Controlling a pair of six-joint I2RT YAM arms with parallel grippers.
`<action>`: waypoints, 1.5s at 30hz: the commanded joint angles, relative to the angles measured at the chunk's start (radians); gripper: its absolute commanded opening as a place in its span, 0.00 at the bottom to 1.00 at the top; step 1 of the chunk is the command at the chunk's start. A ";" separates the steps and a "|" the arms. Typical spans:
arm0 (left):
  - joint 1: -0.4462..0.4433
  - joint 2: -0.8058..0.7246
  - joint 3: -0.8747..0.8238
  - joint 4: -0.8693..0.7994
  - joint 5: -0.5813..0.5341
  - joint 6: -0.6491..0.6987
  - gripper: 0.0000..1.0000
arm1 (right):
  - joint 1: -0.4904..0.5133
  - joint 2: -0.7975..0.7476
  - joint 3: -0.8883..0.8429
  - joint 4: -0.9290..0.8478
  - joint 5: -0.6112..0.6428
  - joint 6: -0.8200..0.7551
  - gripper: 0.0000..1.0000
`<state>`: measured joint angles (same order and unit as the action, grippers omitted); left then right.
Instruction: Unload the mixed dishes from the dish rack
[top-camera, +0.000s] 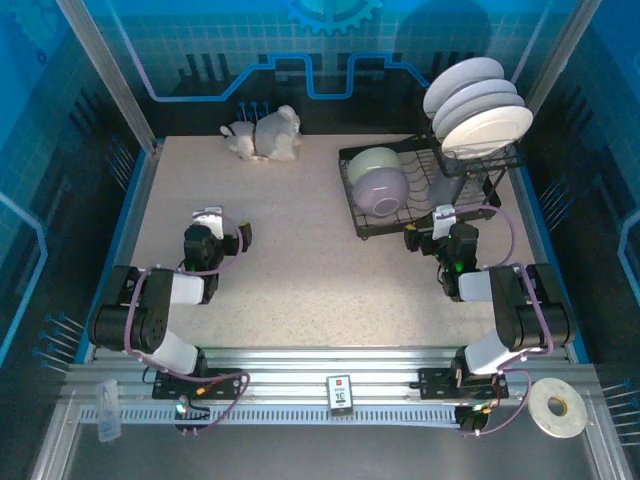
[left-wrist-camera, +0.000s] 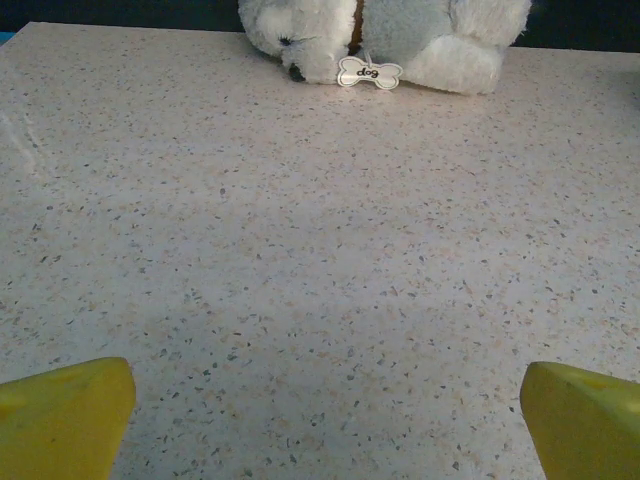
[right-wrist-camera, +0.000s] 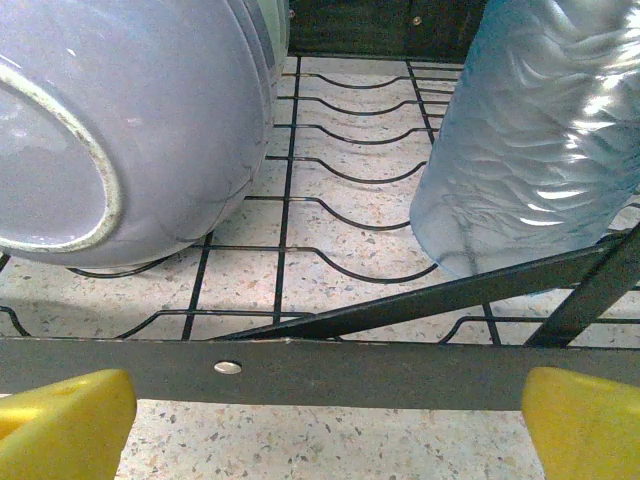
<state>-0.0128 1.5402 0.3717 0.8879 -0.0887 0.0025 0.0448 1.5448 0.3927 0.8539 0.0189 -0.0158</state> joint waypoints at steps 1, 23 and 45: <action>-0.003 0.009 0.013 0.024 0.020 0.015 0.99 | 0.002 -0.006 0.012 0.016 -0.011 0.005 1.00; 0.005 0.009 0.014 0.023 0.005 -0.002 0.99 | -0.001 -0.008 0.005 0.028 0.006 0.015 1.00; 0.015 -0.375 0.214 -0.736 -0.170 -0.270 0.99 | 0.033 -0.570 0.081 -0.568 0.450 0.263 1.00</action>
<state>-0.0082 1.2423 0.5533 0.3557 -0.2031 -0.1291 0.0780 1.0225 0.4129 0.5285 0.2726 0.1162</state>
